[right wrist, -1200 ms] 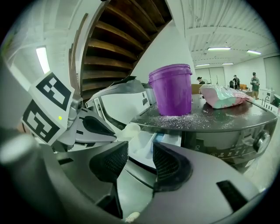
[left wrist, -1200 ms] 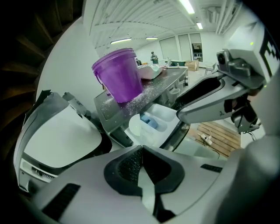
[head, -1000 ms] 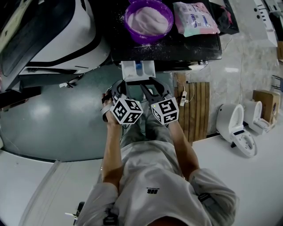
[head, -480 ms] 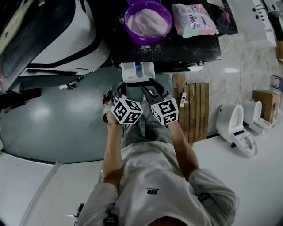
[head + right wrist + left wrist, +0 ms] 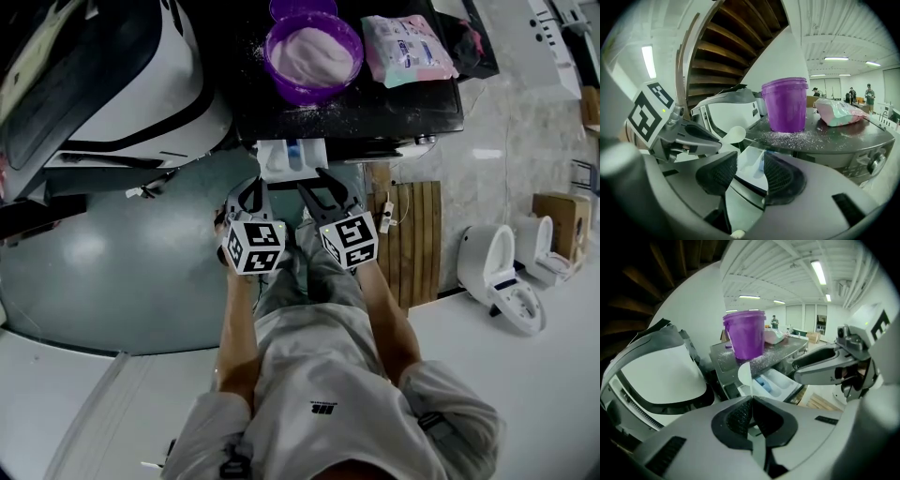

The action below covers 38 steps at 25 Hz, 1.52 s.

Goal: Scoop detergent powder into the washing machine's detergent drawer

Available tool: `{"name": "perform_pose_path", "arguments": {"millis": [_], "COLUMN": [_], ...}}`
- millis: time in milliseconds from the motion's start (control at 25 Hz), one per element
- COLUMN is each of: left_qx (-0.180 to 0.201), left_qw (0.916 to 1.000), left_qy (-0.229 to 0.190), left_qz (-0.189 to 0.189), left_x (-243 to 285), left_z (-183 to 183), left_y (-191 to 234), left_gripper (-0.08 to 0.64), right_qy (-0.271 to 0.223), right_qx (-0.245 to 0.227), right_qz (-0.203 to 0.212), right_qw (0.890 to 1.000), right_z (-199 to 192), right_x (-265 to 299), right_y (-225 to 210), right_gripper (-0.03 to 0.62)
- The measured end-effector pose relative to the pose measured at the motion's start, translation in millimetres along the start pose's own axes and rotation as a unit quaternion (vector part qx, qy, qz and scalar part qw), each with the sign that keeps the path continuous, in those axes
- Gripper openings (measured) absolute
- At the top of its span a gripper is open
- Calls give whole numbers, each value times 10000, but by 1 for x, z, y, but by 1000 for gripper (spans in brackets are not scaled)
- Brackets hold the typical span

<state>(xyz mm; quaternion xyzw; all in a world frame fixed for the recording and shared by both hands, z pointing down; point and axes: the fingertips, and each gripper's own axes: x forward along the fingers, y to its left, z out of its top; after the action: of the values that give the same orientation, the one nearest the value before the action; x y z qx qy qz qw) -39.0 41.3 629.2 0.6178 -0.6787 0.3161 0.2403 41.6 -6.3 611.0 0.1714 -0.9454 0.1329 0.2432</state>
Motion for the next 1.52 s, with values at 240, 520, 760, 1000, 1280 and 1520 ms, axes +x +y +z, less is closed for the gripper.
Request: {"name": "perform_pose_path", "arguments": {"millis": [240,520,760,1000,1280,1520], "left_qx": [-418,-553,-831,-704,-550,-507], "left_qw": [9949,9866,9798,9762,9725,9709], "left_qy": [-863,-1418,-1654,-1857,-2041,-2098], "left_qz": [-302,-592,-757,-874,-978,-1039], "left_x": [-22,-45,-61,-75,-86,-86], "left_z": [30,48,49,59,71,75], "left_y": [14,18,25,25,25,29], "left_gripper": [15,15,15,15,15,15], "right_qy": [-291,-566,-580,-721,-875,-934], "right_qx": [-250,-525,-660,-690,-761,-767], "right_qz": [-149,-399,-561,-705,-862,-963], "right_qw": [9992,9962,9945,9925,9895,9880], "right_z": [30,60,65,76,91,102], "right_x": [-7,-19,-29,-40,-51,-50], "right_y": [3,8,17,26,32,34], "right_gripper": [176,176,175,175,175,175]}}
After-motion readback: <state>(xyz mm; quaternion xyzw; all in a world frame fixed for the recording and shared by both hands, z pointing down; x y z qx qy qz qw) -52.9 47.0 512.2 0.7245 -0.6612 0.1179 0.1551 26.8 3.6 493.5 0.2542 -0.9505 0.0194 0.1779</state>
